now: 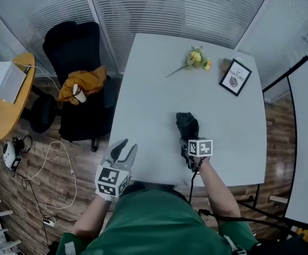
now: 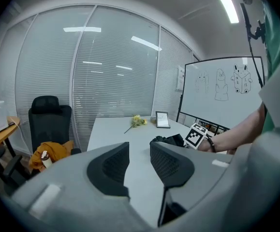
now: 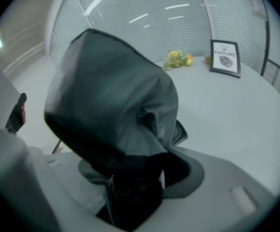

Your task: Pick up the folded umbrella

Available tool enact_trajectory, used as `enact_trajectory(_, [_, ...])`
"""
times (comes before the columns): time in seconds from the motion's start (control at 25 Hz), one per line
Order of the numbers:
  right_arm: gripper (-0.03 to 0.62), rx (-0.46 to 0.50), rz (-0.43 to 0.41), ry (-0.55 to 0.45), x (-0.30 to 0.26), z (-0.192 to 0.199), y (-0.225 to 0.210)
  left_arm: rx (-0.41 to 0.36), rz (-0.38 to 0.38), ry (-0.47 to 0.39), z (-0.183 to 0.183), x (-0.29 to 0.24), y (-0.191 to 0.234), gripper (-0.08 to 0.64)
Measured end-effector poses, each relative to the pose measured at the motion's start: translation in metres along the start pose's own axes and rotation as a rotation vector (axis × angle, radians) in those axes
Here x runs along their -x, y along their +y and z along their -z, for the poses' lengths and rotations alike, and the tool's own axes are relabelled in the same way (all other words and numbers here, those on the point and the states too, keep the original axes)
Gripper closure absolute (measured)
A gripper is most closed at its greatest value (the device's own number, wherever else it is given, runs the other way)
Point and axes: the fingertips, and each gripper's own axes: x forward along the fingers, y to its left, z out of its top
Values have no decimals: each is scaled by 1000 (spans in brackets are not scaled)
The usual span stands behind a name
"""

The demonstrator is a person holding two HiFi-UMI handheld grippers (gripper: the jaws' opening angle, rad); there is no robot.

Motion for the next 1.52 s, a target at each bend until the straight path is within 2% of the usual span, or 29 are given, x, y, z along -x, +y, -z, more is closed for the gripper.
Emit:
enact_trajectory(0.44, [322, 214, -67, -280, 94, -46, 66, -16, 106, -32, -6, -13, -34, 414])
enact_trajectory(0.72, [322, 244, -105, -469, 167, -78, 104, -32, 173, -68, -27, -21, -52, 416])
enact_trajectory(0.92, [322, 233, -124, -610, 216, -95, 116, -31, 216, -116, -53, -24, -62, 416])
enact_trajectory(1.24, [322, 212, -170, -804, 282, -117, 129, -6, 242, -196, -88, -18, -58, 416])
enact_trajectory(1.52, [322, 59, -304, -946, 330, -132, 130, 6, 260, -203, -93, -19, -63, 416])
